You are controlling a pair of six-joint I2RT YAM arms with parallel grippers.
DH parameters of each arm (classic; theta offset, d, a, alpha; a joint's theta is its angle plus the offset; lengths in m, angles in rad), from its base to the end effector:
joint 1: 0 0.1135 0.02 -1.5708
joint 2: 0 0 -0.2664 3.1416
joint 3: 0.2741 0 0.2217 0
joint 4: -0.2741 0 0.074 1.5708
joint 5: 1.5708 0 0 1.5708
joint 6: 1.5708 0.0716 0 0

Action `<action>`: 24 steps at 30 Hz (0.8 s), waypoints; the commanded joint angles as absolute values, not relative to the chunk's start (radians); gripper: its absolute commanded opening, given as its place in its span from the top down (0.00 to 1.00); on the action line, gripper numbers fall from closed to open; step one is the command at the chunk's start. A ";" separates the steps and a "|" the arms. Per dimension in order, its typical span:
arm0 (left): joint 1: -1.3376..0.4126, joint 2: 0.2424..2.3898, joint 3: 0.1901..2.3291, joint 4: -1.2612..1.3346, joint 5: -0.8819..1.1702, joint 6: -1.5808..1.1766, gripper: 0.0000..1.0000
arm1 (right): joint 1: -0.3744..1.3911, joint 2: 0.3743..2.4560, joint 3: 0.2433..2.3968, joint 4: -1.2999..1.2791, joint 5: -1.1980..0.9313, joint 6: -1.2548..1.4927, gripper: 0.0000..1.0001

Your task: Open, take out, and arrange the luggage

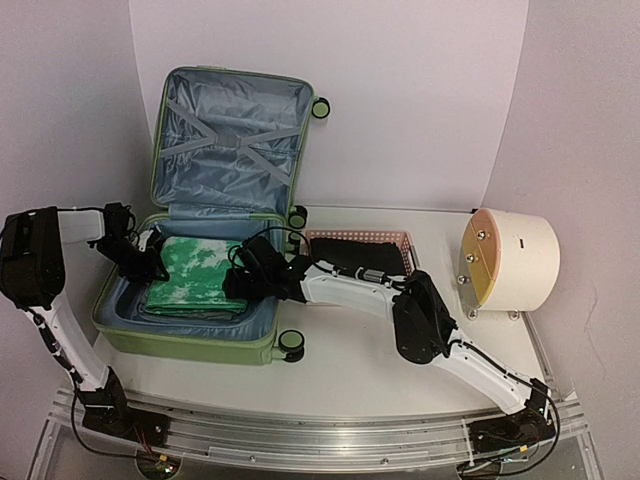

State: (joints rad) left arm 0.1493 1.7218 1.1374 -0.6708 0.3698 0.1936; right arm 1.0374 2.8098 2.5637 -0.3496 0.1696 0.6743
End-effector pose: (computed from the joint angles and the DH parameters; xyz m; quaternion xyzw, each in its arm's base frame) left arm 0.3152 0.0212 0.1754 0.0504 0.9699 -0.1526 0.1832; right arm 0.3222 0.5218 0.1254 -0.1199 0.8730 0.3034 0.3625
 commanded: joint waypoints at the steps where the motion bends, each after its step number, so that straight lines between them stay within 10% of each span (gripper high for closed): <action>1: 0.142 1.726 1.142 -0.655 0.483 0.185 0.56 | 1.000 2.859 2.544 -0.387 0.054 0.747 0.30; 9: 0.142 1.742 1.153 -0.644 0.548 0.177 0.68 | 1.011 2.686 2.469 -0.346 0.323 0.684 0.31; 13: 0.143 1.740 1.190 -0.672 0.567 0.172 1.00 | 1.025 2.645 2.408 -0.349 0.430 0.638 0.30; 24: 0.142 1.695 1.169 -0.658 0.479 0.198 1.00 | 0.993 2.738 2.424 -0.413 0.256 0.720 0.29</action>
State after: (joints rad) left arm 0.1486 1.7332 1.1465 -0.7055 0.4934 0.1833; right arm 1.0393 2.7205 2.4229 -0.3294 0.3397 0.6544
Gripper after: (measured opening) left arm 0.040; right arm 0.704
